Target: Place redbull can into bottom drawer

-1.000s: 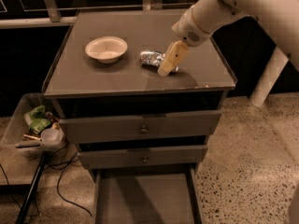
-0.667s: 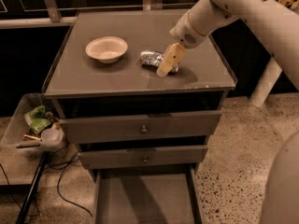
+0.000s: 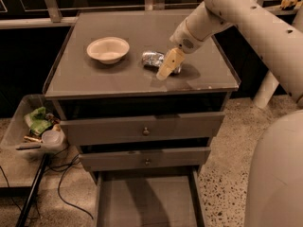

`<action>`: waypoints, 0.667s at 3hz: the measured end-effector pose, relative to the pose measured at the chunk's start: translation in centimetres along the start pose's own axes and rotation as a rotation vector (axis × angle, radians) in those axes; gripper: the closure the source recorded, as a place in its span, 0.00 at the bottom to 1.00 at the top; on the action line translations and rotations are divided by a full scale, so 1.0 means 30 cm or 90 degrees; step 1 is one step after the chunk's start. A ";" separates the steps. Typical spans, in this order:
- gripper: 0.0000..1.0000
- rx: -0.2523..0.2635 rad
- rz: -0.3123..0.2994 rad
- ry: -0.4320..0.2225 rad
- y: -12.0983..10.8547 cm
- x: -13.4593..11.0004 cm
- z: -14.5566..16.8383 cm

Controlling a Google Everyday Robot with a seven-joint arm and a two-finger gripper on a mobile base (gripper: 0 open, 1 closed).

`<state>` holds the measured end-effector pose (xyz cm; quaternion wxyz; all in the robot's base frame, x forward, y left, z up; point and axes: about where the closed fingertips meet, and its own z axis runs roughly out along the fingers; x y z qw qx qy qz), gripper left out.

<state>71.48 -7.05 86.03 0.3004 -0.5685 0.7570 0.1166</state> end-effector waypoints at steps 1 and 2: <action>0.00 -0.008 0.006 0.006 -0.011 0.008 0.034; 0.00 -0.024 0.018 0.011 -0.018 0.024 0.060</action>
Offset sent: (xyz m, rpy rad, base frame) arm 0.0143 -0.0039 -0.0213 0.0036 0.0827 -0.0129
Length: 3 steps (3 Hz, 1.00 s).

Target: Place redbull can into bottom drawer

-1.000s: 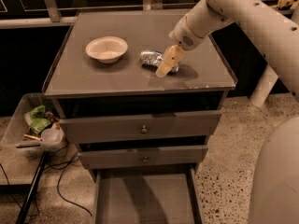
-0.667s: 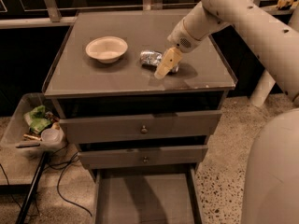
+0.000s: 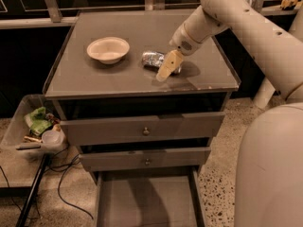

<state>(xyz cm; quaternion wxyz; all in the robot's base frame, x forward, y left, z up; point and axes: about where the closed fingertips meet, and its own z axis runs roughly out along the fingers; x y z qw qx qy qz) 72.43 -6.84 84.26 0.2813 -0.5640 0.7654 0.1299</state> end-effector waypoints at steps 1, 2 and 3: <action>0.18 -0.001 0.000 0.000 0.000 0.000 0.001; 0.41 -0.001 0.000 0.000 0.000 0.000 0.001; 0.65 -0.001 0.000 0.000 0.000 0.000 0.001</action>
Offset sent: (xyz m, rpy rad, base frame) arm 0.0001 0.0000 -0.0003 -0.0001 0.0008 0.0003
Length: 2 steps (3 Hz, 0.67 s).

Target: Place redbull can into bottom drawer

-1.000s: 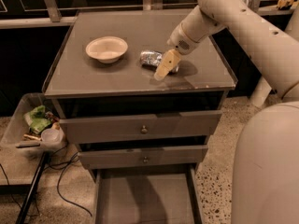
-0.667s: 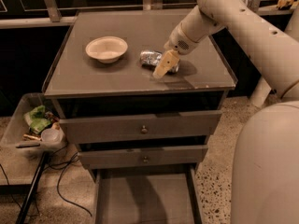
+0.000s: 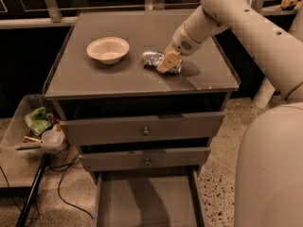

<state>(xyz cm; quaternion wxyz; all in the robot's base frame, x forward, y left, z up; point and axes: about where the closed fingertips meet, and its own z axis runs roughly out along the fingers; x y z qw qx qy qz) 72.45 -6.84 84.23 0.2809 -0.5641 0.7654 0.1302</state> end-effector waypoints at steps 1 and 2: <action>0.88 0.000 0.000 0.000 0.000 0.000 0.000; 1.00 0.000 0.000 0.000 0.000 0.000 0.000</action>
Offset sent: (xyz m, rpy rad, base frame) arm 0.0000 0.0000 0.0000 0.0000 0.0000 0.0000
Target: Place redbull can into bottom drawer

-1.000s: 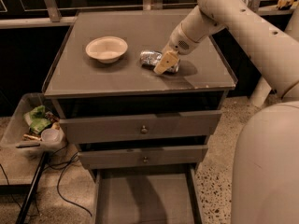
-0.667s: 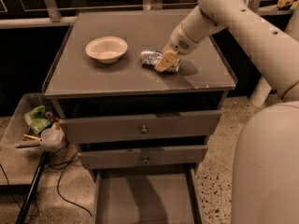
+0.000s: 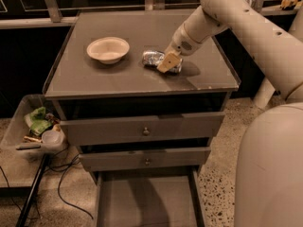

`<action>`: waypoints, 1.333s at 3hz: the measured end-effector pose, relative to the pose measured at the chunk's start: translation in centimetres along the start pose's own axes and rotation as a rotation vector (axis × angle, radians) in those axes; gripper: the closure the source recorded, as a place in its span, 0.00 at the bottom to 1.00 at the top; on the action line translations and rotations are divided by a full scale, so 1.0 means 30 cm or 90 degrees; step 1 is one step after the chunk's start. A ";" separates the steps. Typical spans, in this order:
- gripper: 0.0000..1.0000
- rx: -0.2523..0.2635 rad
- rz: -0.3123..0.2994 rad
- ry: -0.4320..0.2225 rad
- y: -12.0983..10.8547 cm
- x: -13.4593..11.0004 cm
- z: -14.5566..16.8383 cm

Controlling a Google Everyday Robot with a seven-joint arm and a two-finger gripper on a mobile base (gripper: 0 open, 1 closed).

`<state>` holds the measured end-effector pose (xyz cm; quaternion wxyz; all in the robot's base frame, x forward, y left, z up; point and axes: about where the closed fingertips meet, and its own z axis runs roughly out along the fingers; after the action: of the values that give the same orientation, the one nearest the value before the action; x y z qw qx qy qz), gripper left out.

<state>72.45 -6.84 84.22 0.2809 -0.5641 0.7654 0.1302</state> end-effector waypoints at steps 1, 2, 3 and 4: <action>1.00 -0.008 -0.009 -0.006 0.016 0.012 -0.005; 1.00 -0.009 -0.028 -0.030 0.083 0.046 -0.061; 1.00 -0.011 -0.043 -0.060 0.207 0.114 -0.128; 1.00 -0.003 -0.053 -0.088 0.348 0.198 -0.206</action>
Offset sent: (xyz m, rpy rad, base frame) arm -0.0817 -0.0368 -0.0011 0.0609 -0.0392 0.0824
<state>59.70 -11.26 84.56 0.3370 -0.5860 0.7195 0.1591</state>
